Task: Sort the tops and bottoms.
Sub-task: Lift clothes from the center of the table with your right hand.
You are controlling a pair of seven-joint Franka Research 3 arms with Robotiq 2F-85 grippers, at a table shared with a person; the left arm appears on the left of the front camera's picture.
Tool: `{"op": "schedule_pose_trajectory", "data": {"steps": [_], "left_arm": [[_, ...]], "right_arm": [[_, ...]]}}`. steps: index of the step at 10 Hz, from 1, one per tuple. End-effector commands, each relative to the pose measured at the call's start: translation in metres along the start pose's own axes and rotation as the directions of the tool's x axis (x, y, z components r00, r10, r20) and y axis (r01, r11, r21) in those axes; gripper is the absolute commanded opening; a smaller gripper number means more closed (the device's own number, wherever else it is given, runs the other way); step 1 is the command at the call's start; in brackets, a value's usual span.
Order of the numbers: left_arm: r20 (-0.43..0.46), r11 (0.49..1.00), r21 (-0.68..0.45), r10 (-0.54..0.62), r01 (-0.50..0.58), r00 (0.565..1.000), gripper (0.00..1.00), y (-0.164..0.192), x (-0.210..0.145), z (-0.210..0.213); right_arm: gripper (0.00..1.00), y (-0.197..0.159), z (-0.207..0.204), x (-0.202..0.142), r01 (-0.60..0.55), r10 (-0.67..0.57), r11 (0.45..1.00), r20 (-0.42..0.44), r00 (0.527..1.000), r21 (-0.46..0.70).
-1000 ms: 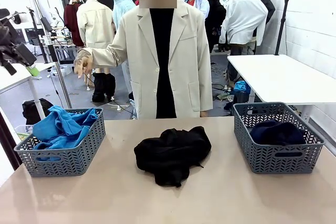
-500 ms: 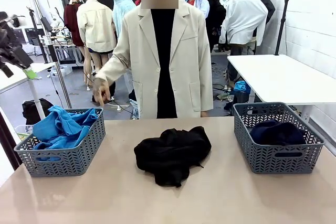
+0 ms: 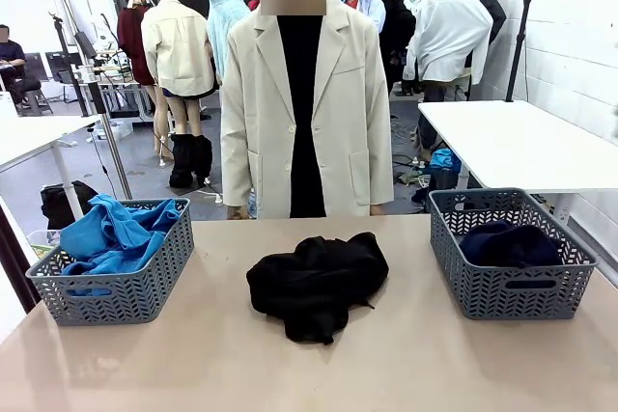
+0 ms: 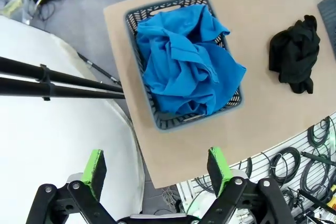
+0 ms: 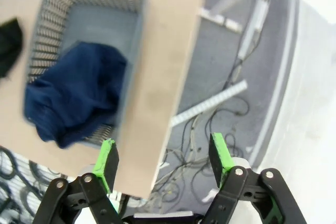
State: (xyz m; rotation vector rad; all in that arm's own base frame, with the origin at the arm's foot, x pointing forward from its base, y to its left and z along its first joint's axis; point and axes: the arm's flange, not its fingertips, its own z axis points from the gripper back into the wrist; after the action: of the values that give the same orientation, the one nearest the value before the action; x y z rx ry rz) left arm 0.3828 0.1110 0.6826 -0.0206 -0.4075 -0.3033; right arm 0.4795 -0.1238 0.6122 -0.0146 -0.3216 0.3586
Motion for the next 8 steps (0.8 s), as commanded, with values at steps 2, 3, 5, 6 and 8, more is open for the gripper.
{"op": "schedule_pose_trajectory", "data": {"steps": [2, 3, 5, 6, 8], "left_arm": [[-0.006, 1.000, -0.002, 0.001, -0.001, 1.000, 1.00, -0.010, 0.008, -0.005], [-0.006, 1.000, -0.002, 0.001, -0.001, 1.000, 1.00, -0.010, 0.008, -0.005], [-0.006, 1.000, -0.002, 0.001, -0.001, 1.000, 1.00, -0.010, 0.008, -0.005], [-0.006, 1.000, -0.002, 0.001, -0.001, 1.000, 1.00, -0.010, 0.008, -0.005], [-0.006, 1.000, -0.002, 0.001, -0.001, 1.000, 1.00, -0.010, 0.008, -0.005]], "right_arm": [[0.86, 0.105, -0.006, 0.074, -0.337, 0.336, 0.933, 0.029, 0.942, 0.125], [0.86, 0.142, -0.009, 0.090, -0.404, 0.401, 0.898, 0.052, 0.914, 0.172], [0.86, 0.220, -0.030, 0.115, -0.501, 0.504, 0.828, 0.057, 0.862, 0.252], [0.86, 0.255, -0.045, 0.115, -0.553, 0.540, 0.779, 0.133, 0.831, 0.297], [0.86, 0.305, -0.085, 0.096, -0.583, 0.563, 0.764, 0.155, 0.812, 0.278]]}}
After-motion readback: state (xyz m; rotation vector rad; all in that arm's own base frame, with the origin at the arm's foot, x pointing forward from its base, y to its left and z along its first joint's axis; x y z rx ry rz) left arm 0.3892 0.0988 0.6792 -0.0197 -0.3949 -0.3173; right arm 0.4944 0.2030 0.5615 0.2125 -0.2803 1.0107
